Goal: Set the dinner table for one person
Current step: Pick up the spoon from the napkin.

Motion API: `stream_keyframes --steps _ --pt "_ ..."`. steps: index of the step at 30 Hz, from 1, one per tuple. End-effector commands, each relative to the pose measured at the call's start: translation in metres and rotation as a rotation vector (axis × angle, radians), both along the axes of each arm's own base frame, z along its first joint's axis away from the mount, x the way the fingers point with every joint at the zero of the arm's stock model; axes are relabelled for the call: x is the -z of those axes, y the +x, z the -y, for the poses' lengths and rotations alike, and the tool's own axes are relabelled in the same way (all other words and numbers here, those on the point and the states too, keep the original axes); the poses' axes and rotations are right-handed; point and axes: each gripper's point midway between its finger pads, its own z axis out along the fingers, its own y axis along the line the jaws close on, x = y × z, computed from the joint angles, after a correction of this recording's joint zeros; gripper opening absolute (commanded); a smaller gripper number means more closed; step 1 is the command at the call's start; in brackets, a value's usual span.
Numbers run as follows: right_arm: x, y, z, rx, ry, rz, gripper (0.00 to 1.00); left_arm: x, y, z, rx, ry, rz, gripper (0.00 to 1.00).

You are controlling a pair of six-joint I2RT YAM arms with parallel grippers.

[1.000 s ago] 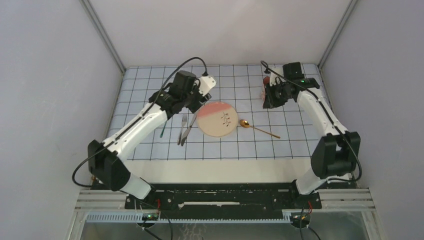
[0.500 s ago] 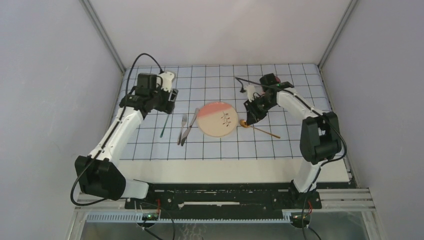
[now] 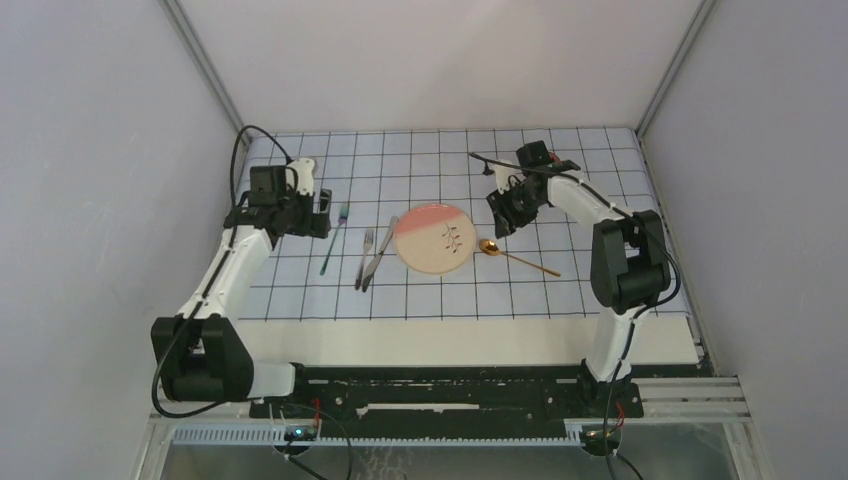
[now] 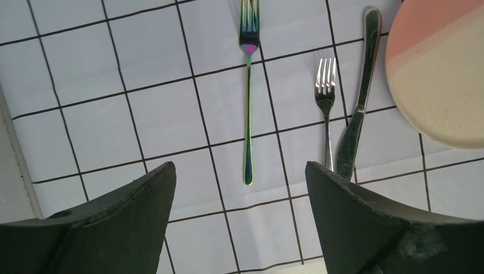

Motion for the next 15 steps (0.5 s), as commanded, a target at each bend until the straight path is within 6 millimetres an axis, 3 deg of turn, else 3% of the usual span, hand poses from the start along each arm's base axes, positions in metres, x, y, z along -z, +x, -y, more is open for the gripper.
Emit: stream_keyframes --steps 1,8,15 --pt "-0.022 0.041 0.008 0.025 -0.068 0.174 0.53 -0.028 0.004 -0.006 -0.028 -0.044 0.115 0.88" --pt "-0.013 0.037 -0.021 -0.129 0.029 0.081 0.54 -0.03 -0.003 -0.015 -0.046 -0.022 0.119 0.89" --pt "0.004 0.001 -0.031 -0.32 0.082 -0.07 0.54 -0.029 -0.01 -0.023 -0.074 -0.03 0.095 0.89"
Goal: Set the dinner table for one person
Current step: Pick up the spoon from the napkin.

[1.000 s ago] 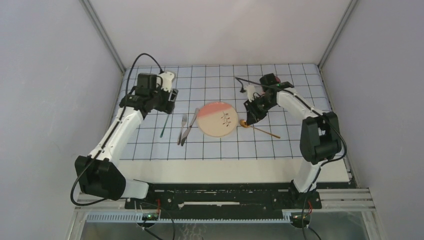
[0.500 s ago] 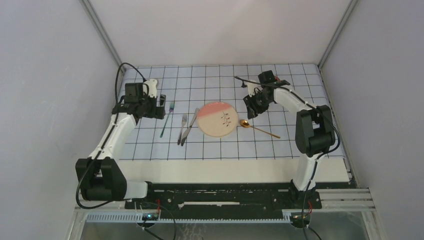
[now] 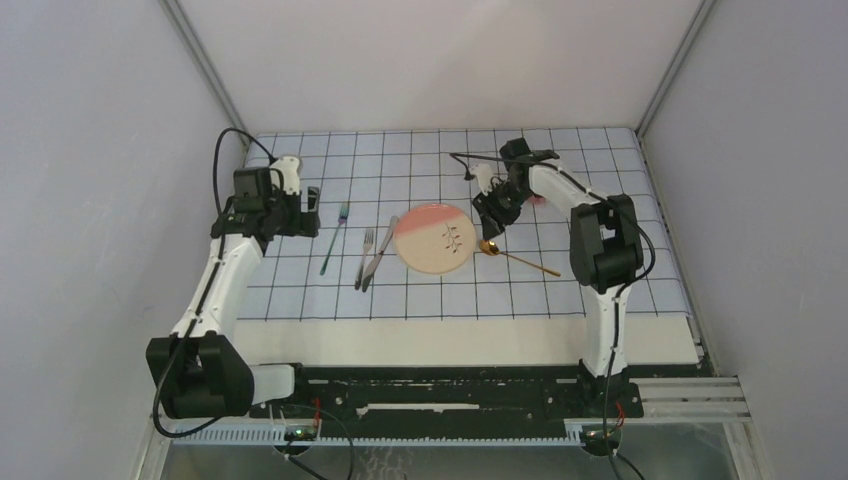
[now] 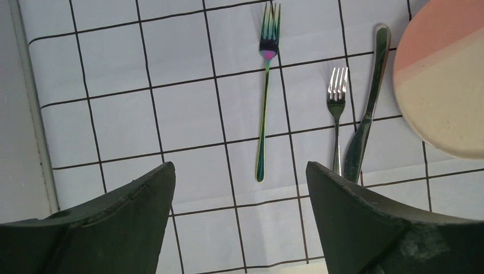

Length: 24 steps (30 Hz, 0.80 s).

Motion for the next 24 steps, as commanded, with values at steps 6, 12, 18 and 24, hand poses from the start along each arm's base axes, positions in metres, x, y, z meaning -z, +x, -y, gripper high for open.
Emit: stream_keyframes --steps 6,12,18,24 --pt "-0.004 -0.046 -0.005 -0.263 0.085 -0.133 0.54 -0.004 -0.004 -0.004 -0.018 -0.03 0.003 0.89" --pt "-0.007 -0.053 -0.004 -0.341 0.087 -0.134 0.53 0.005 -0.007 -0.006 -0.021 -0.02 -0.016 0.89" --pt "-0.001 -0.047 -0.005 -0.371 0.063 -0.119 0.53 0.01 -0.008 -0.009 -0.027 -0.004 -0.017 0.89" --pt "0.005 -0.04 -0.013 -0.36 0.083 -0.13 0.53 0.012 -0.006 -0.008 -0.022 -0.006 -0.027 0.89"
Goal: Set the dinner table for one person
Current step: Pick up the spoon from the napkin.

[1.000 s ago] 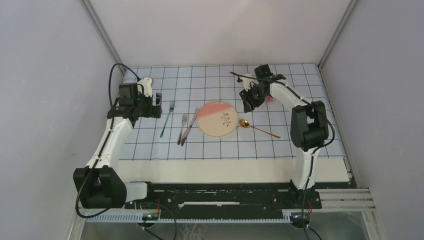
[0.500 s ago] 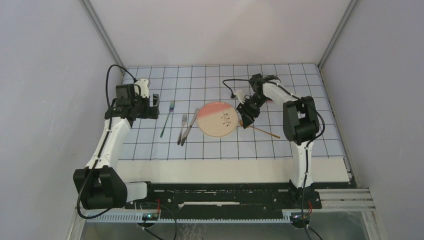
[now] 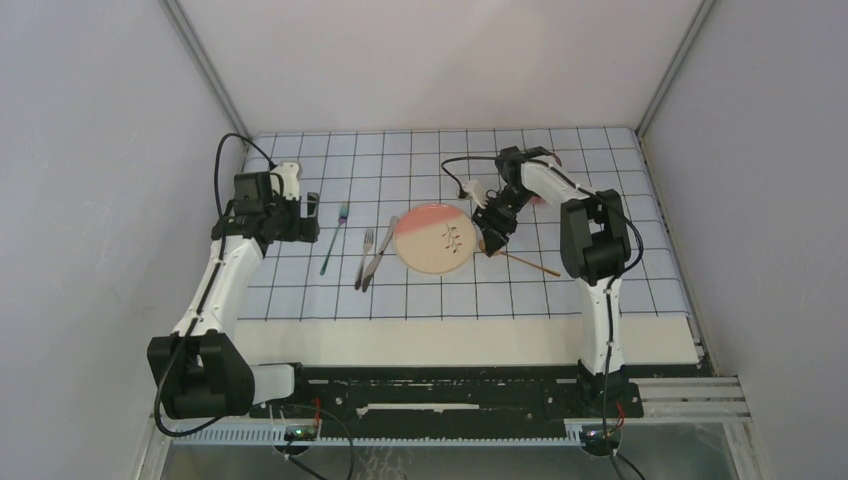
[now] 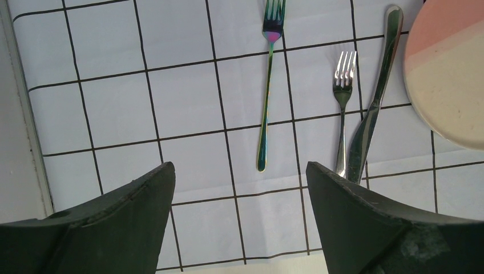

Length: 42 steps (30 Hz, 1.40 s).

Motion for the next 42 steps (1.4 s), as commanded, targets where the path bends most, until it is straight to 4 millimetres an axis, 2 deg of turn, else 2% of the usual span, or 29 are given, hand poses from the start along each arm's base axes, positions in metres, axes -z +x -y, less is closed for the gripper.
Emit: stream_keyframes --steps 1,10,24,32,37,40,42 --pt "-0.006 0.01 -0.012 -0.017 0.046 0.018 0.53 -0.003 0.003 -0.002 -0.002 -0.003 0.022 0.89" --pt "-0.006 0.029 -0.01 -0.017 0.003 0.11 0.52 -0.005 0.0 0.0 0.012 0.0 0.038 0.89" --pt "0.005 0.045 -0.01 -0.045 -0.059 0.156 0.52 -0.007 -0.001 -0.002 0.012 0.015 0.046 0.89" --pt "0.009 0.039 -0.01 -0.048 -0.026 0.098 0.52 -0.007 -0.003 -0.003 0.014 0.018 0.046 0.89" --pt "0.011 0.037 -0.016 -0.068 -0.015 0.09 0.51 -0.007 -0.002 -0.002 0.016 0.017 0.045 0.89" --pt "0.014 0.033 -0.017 -0.07 -0.019 0.07 0.47 -0.008 -0.002 -0.003 0.014 0.019 0.045 0.89" --pt "0.013 0.031 -0.017 -0.065 -0.014 0.062 0.41 -0.007 -0.001 -0.003 0.014 0.019 0.044 0.89"
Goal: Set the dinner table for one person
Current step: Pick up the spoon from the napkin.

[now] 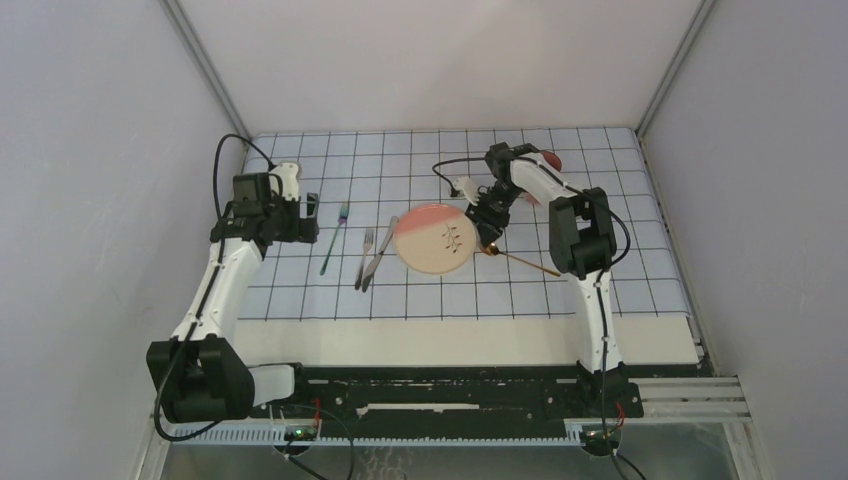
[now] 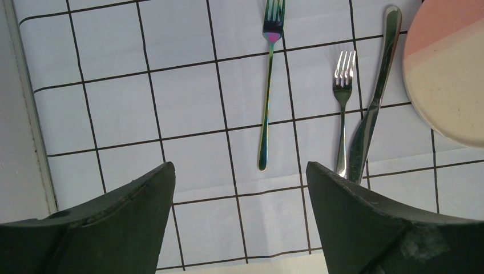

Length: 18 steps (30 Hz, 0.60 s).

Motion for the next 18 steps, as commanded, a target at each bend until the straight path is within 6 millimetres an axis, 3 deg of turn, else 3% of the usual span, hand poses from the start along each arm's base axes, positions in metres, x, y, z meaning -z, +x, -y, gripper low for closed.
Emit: stream_keyframes --steps 1,11,13,18 --pt "-0.0063 -0.0016 -0.009 -0.018 0.042 -0.007 0.37 -0.0033 0.0013 -0.0022 0.008 0.009 0.029 0.9" --pt "-0.0001 -0.0051 -0.0076 0.001 0.031 -0.036 0.11 -0.0032 0.0016 -0.0021 0.01 0.011 0.027 0.9" --pt "-0.0001 -0.0047 -0.0076 0.004 0.032 -0.035 0.0 -0.0032 0.0017 -0.0022 0.01 0.013 0.028 0.9" --pt "0.0008 -0.0025 -0.0062 0.021 0.022 -0.033 0.0 0.0009 0.0022 -0.0017 0.012 0.009 0.015 0.9"
